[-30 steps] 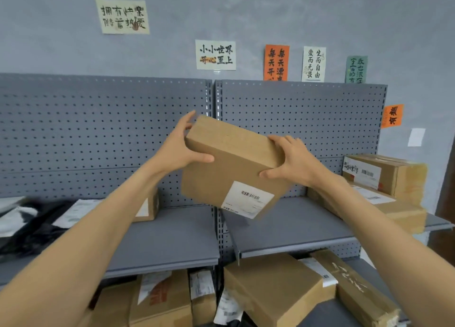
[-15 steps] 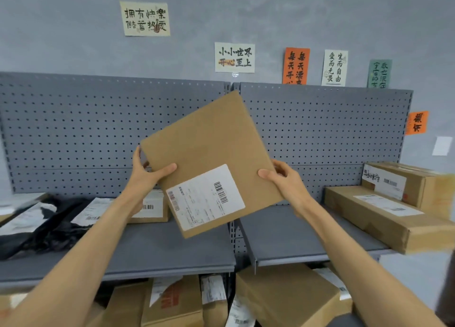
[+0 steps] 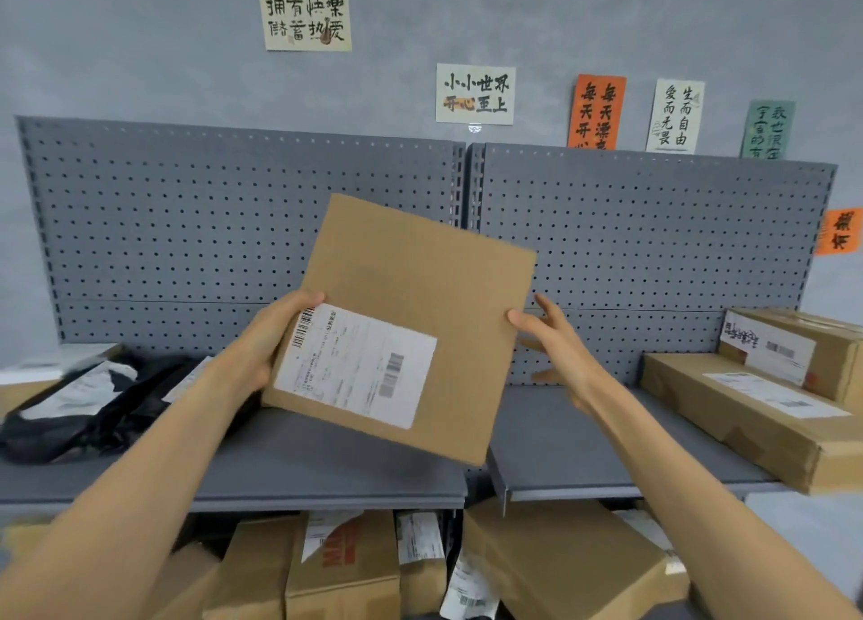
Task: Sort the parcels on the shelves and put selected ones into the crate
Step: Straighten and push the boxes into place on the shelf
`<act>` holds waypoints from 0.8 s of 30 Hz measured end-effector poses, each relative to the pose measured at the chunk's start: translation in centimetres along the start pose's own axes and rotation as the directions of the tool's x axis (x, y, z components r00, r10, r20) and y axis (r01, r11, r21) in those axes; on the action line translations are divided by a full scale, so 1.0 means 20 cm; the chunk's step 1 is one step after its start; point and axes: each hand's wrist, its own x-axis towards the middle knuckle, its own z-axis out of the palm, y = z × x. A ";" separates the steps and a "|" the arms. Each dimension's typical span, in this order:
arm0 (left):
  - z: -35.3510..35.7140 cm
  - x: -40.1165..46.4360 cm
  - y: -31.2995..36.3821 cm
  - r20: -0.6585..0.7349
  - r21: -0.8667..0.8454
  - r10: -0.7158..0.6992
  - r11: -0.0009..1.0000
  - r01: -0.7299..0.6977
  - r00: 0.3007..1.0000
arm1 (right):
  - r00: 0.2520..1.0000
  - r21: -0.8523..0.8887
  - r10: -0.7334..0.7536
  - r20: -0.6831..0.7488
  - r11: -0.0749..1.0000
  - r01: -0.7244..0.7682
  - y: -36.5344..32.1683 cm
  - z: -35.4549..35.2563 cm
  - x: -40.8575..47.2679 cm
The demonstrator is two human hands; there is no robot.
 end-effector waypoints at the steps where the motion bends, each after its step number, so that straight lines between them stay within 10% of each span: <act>1: -0.01 0.00 0.03 0.021 0.060 0.006 0.998 -0.007 1.000 | 1.000 -0.025 -0.026 -0.009 0.999 0.026 -0.03 -0.01 0.01; 14: -0.06 -0.05 0.28 0.306 0.324 0.011 0.939 -0.115 0.952 | 0.937 -0.211 -0.011 0.350 0.973 0.090 -0.09 -0.01 0.00; 24: -0.02 0.04 0.18 -0.164 0.475 0.364 0.843 -0.250 0.917 | 0.998 0.147 -0.021 0.057 0.989 0.012 0.10 0.05 0.01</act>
